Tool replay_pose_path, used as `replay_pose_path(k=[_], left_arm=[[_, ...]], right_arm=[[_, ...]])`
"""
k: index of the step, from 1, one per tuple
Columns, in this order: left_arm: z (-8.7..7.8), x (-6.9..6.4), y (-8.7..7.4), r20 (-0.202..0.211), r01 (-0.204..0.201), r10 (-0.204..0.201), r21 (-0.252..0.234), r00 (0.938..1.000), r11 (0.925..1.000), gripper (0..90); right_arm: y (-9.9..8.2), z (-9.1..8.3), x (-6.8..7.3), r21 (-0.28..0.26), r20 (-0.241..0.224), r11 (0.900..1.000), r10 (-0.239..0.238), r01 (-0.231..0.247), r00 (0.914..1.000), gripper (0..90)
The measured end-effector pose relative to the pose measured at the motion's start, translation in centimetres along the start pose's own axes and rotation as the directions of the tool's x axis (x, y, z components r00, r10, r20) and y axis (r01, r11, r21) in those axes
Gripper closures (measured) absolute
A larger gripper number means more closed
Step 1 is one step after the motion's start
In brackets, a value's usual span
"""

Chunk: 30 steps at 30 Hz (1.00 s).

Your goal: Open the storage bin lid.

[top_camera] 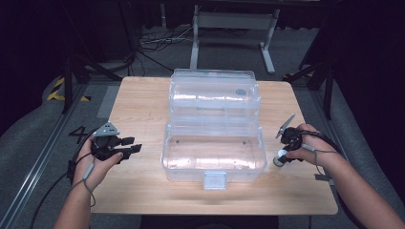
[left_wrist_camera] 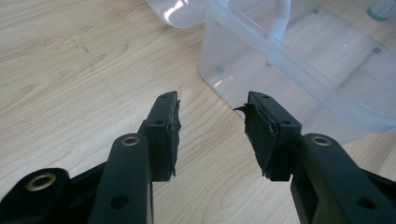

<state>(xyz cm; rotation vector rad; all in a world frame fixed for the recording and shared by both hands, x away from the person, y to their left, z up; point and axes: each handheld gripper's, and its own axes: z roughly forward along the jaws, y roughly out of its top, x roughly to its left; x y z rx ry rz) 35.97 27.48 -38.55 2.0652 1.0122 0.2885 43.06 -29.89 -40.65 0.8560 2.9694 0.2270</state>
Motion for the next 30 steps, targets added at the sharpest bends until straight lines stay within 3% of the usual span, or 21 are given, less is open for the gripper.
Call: replay_pose_path(k=[4, 30], left_arm=[[0.0, 0.0, 0.0, -0.001, -0.001, 0.001, 0.001, 1.0000, 1.0000, 55.5], [0.0, -0.1, 0.0, 0.001, -0.005, 0.005, 0.003, 1.0000, 1.0000, 55.7]], right_arm=[[0.1, -0.6, -0.1, -0.002, -0.021, 0.9999, 0.011, -0.011, 0.9997, 50.7], [0.3, -6.1, 1.0, -0.038, -0.007, 0.9992, -0.016, 0.016, 0.9998, 50.8]])
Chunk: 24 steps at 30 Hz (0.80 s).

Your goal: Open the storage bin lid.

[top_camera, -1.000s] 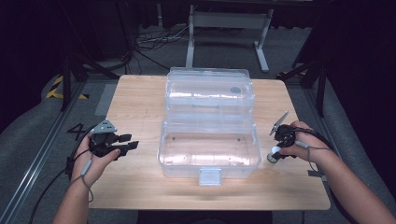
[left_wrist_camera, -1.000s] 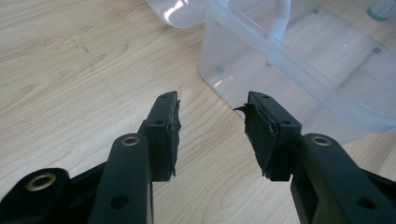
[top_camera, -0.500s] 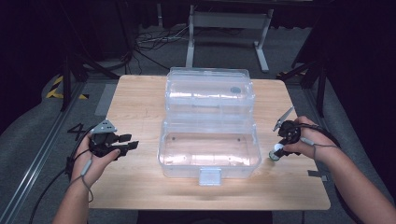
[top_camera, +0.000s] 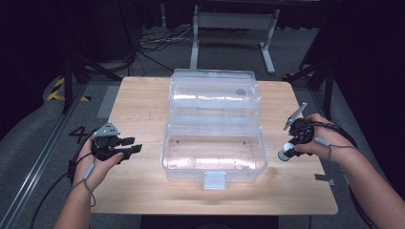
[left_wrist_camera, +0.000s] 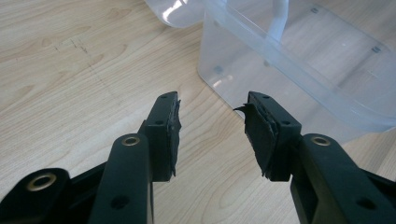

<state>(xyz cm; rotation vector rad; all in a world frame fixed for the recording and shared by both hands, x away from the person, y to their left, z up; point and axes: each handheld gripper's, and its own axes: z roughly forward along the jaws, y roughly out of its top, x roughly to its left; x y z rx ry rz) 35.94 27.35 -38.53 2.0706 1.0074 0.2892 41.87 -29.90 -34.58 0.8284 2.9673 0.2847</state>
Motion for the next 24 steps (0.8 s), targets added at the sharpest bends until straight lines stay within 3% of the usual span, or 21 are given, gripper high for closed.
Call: replay_pose_path(k=[24], left_arm=[[-0.1, 0.0, 0.0, 0.007, 0.005, -0.005, 0.001, 1.0000, 1.0000, 55.9]], right_arm=[[1.7, -4.1, 1.8, -0.025, 0.026, 0.9982, -0.054, 0.055, 0.9982, 50.8]])
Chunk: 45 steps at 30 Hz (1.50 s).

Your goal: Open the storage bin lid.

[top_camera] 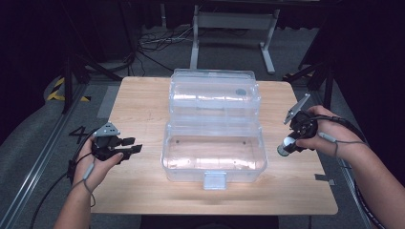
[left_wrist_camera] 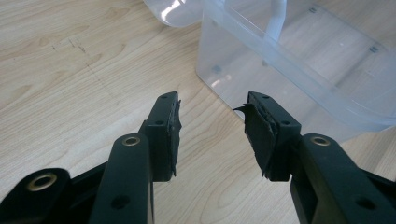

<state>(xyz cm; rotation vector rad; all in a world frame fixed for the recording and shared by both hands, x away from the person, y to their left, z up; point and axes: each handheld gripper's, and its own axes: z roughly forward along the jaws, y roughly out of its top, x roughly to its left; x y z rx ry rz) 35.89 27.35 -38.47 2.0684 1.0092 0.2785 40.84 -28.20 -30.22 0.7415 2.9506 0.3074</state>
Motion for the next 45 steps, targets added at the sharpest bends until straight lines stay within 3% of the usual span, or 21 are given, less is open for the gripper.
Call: replay_pose_path(k=[10, 19, 26, 45], left_arm=[[0.0, 0.0, 0.0, 0.001, -0.001, 0.001, 0.001, 1.0000, 1.0000, 56.0], [0.0, 0.0, 0.0, 0.002, -0.001, 0.001, 0.001, 1.0000, 1.0000, 56.0], [0.0, 0.0, 0.0, 0.002, -0.003, 0.003, 0.001, 1.0000, 1.0000, 56.0], [0.1, 0.1, 0.0, 0.003, -0.003, 0.003, 0.005, 1.0000, 1.0000, 55.9]], right_arm=[[1.1, -1.2, 1.0, -0.013, 0.002, 0.9997, -0.023, 0.023, 0.9997, 50.8], [2.3, -2.0, 1.9, -0.023, 0.004, 0.9951, -0.096, 0.096, 0.9954, 50.8], [3.1, -2.5, 2.8, -0.036, -0.003, 0.9919, -0.122, 0.122, 0.9925, 50.8], [5.6, -1.4, 4.1, -0.038, -0.036, 0.9790, -0.202, 0.200, 0.9788, 50.8]])
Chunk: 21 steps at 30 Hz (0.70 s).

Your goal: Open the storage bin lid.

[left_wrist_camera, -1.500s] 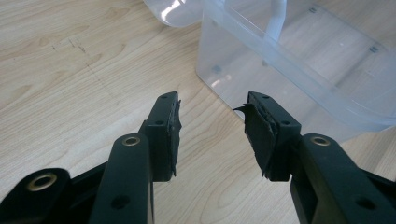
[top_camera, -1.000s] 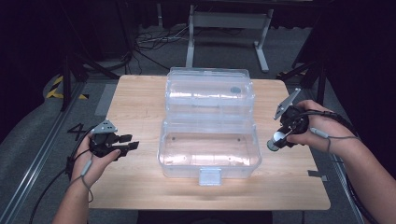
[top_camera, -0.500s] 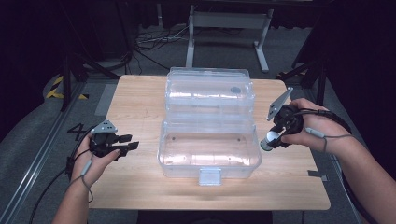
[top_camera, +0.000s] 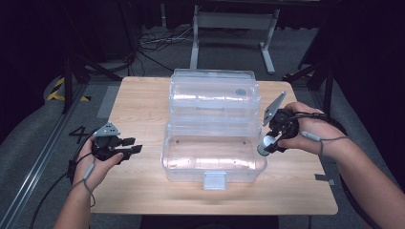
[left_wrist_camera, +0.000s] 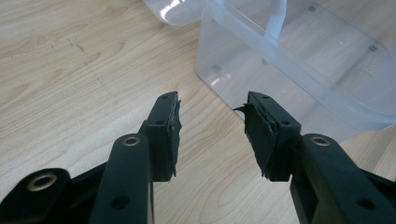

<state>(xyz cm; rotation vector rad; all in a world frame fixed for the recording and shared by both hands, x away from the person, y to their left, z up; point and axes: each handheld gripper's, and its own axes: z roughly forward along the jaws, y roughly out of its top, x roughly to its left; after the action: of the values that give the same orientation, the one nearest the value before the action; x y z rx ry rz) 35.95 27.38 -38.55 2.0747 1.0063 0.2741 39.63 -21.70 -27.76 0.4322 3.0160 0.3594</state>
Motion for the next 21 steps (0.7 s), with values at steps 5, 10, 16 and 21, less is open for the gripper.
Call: replay_pose_path(k=[5, 10, 16, 21], left_arm=[[-0.1, 0.1, 0.1, 0.000, -0.003, 0.003, -0.008, 1.0000, 1.0000, 55.9], [0.1, 0.0, 0.3, 0.005, -0.005, 0.005, -0.005, 1.0000, 1.0000, 55.9], [0.3, -0.1, 0.3, 0.007, -0.006, 0.006, -0.001, 1.0000, 1.0000, 55.9], [0.2, -0.2, 0.3, 0.009, -0.003, 0.003, -0.003, 1.0000, 1.0000, 55.8]], right_arm=[[0.5, 0.4, 0.1, 0.007, -0.006, 1.0000, -0.006, 0.006, 1.0000, 50.8], [1.1, 1.0, 0.3, 0.011, -0.014, 0.9997, -0.021, 0.021, 0.9997, 50.8], [1.6, 1.6, 0.4, 0.024, -0.020, 0.9991, -0.034, 0.035, 0.9992, 50.8], [1.8, 2.2, 0.4, 0.034, -0.032, 0.9987, -0.037, 0.038, 0.9988, 50.8]])
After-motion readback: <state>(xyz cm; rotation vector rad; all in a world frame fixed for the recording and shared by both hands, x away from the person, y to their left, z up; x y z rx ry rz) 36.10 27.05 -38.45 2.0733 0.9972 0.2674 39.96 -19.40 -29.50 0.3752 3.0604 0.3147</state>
